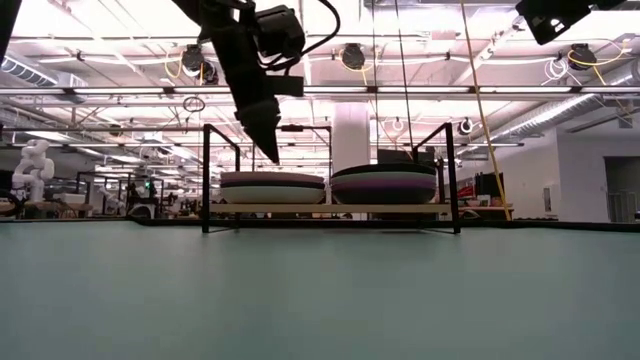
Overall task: Place and stack plates onto a shelf
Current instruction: Return to Home Position
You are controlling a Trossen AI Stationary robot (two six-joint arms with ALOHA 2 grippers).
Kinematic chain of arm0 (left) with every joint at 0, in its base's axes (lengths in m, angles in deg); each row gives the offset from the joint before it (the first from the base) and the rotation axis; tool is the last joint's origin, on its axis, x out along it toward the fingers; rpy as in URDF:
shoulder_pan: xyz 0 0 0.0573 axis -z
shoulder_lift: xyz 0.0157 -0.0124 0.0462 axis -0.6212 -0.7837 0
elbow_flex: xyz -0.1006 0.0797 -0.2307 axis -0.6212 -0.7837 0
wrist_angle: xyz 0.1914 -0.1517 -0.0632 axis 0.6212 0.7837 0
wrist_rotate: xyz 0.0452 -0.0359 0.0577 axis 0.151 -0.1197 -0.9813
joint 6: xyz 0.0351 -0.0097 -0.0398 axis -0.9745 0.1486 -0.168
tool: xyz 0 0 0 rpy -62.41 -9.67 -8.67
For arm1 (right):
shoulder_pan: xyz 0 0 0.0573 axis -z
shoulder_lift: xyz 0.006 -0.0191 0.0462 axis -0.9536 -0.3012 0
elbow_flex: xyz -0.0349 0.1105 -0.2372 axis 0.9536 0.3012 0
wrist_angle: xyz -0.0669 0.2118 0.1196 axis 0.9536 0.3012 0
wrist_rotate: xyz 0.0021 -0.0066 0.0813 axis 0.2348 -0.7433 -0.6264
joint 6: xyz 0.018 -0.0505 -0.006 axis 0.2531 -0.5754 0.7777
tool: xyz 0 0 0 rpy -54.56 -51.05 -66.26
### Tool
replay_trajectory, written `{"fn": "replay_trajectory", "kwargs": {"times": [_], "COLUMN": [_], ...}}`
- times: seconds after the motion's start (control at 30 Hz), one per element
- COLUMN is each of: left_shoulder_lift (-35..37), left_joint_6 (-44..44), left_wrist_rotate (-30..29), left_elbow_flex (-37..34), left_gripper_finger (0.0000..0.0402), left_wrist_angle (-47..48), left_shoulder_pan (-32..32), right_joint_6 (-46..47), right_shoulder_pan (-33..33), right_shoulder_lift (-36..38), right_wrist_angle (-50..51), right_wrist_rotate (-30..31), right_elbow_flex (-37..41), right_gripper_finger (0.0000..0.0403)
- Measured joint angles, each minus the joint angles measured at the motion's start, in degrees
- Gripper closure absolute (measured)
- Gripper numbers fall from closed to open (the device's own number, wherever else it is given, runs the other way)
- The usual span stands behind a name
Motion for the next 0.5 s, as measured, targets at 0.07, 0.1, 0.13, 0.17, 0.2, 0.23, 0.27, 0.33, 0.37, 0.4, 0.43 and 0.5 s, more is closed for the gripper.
{"fn": "replay_trajectory", "kwargs": {"times": [0.07,0.1,0.13,0.17,0.2,0.23,0.27,0.33,0.37,0.4,0.43,0.5], "left_shoulder_lift": [0.01,0.00,0.00,0.00,0.00,0.00,0.00,0.00,0.00,0.06,0.61,1.72], "left_joint_6": [-0.01,-0.05,-0.31,-0.64,-0.84,-0.89,-0.93,-0.76,-0.53,-0.10,0.54,2.16], "left_wrist_rotate": [0.95,1.75,3.40,5.64,7.86,9.65,10.29,10.22,9.87,9.54,9.51,9.49], "left_elbow_flex": [0.00,0.00,0.00,0.00,0.00,0.00,0.00,0.00,0.00,0.00,-0.02,-0.07], "left_gripper_finger": [0.0261,0.0272,0.0284,0.0297,0.0309,0.0321,0.0333,0.0354,0.0364,0.0374,0.0384,0.0395], "left_wrist_angle": [-0.12,-0.18,-0.27,-0.42,-0.64,-0.81,-0.99,-1.38,-1.72,-2.10,-2.20,-2.78], "left_shoulder_pan": [0.21,0.39,0.54,0.67,0.75,0.90,1.14,1.76,2.18,2.67,3.07,4.53], "right_joint_6": [-0.23,-0.35,-0.45,-0.39,-0.22,-0.01,0.07,0.07,0.03,-0.07,-0.26,-0.39], "right_shoulder_pan": [0.00,0.02,0.02,0.00,0.02,0.00,0.00,0.02,0.02,0.00,0.01,0.02], "right_shoulder_lift": [0.00,0.00,0.00,0.00,0.00,0.00,0.00,0.00,0.00,0.02,0.02,0.00], "right_wrist_angle": [0.02,0.02,0.03,0.02,0.02,0.02,0.02,-0.14,-0.57,-0.56,-0.47,-0.43], "right_wrist_rotate": [0.00,0.00,0.02,0.05,0.07,0.09,0.09,0.11,0.14,0.15,0.20,0.21], "right_elbow_flex": [0.00,0.00,0.00,0.00,0.00,0.00,0.00,0.10,0.50,0.91,1.30,2.06], "right_gripper_finger": [0.0403,0.0403,0.0403,0.0403,0.0403,0.0403,0.0403,0.0403,0.0403,0.0403,0.0403,0.0403]}}
